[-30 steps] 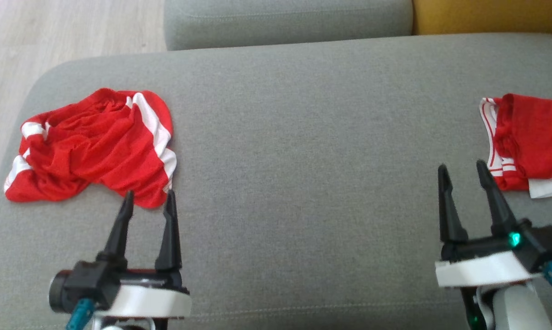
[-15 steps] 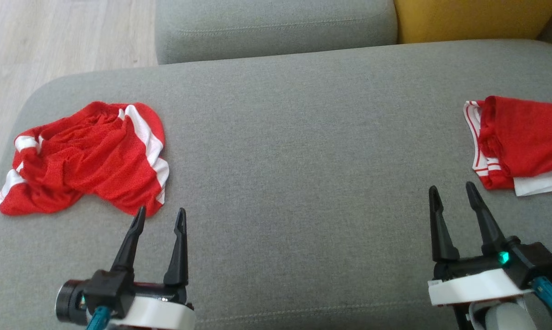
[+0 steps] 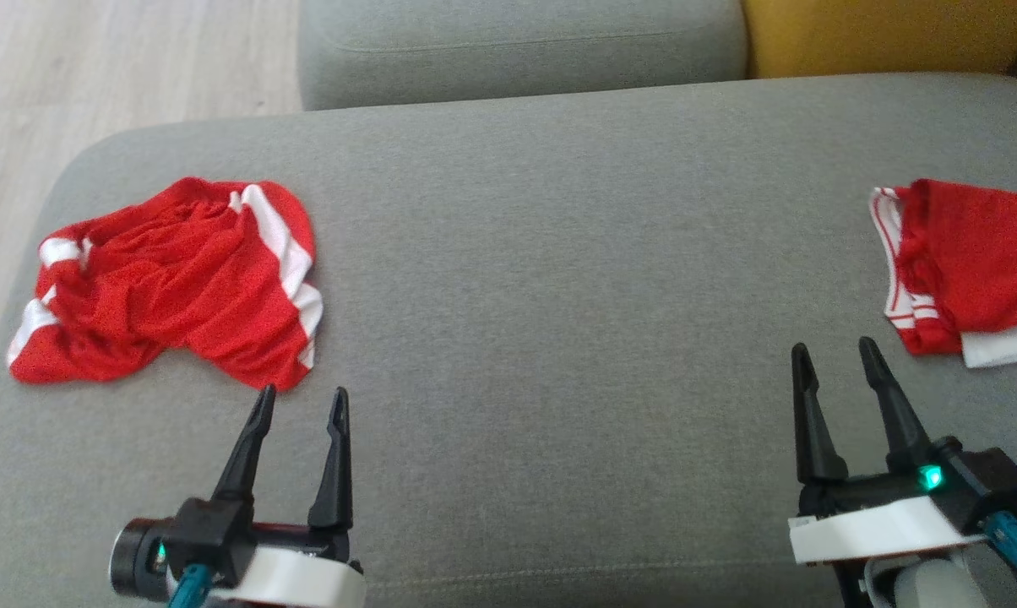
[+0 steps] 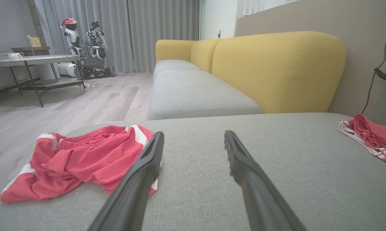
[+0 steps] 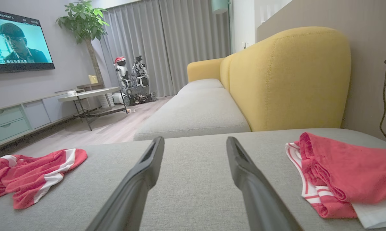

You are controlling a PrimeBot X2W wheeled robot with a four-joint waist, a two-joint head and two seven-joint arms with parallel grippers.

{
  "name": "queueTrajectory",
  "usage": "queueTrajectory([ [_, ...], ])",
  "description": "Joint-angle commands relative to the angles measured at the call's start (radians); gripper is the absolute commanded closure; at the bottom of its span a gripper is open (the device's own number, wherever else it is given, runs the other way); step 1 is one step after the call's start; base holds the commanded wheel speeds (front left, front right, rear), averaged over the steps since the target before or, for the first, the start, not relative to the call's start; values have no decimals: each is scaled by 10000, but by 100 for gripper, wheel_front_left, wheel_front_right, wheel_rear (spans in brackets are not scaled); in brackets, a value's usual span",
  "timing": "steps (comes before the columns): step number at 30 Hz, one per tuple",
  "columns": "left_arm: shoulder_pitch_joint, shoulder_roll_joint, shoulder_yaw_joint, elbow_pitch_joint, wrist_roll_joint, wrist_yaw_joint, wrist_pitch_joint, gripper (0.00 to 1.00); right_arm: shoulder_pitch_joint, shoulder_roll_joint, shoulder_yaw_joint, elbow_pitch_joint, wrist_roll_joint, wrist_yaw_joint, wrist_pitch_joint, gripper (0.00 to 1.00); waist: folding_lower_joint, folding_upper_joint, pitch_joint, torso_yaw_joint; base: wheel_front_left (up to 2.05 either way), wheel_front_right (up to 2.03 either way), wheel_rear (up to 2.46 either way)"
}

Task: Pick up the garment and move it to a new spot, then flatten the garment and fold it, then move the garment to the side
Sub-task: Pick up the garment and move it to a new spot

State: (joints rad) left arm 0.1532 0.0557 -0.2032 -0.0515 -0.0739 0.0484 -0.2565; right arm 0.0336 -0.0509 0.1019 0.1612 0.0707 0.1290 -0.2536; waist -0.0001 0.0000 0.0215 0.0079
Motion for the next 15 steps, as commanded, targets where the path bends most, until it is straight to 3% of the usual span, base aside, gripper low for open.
queueTrajectory([
  [1,-464,-54,282,-266,-33,134,-53,0,-144,6,304,-320,130,17,-81,0,1,0,-6,179,0,0,0],
  [15,-723,-54,-7,-331,-457,542,-53,0,-174,6,553,-347,541,17,-82,0,1,0,285,2858,0,0,0],
])
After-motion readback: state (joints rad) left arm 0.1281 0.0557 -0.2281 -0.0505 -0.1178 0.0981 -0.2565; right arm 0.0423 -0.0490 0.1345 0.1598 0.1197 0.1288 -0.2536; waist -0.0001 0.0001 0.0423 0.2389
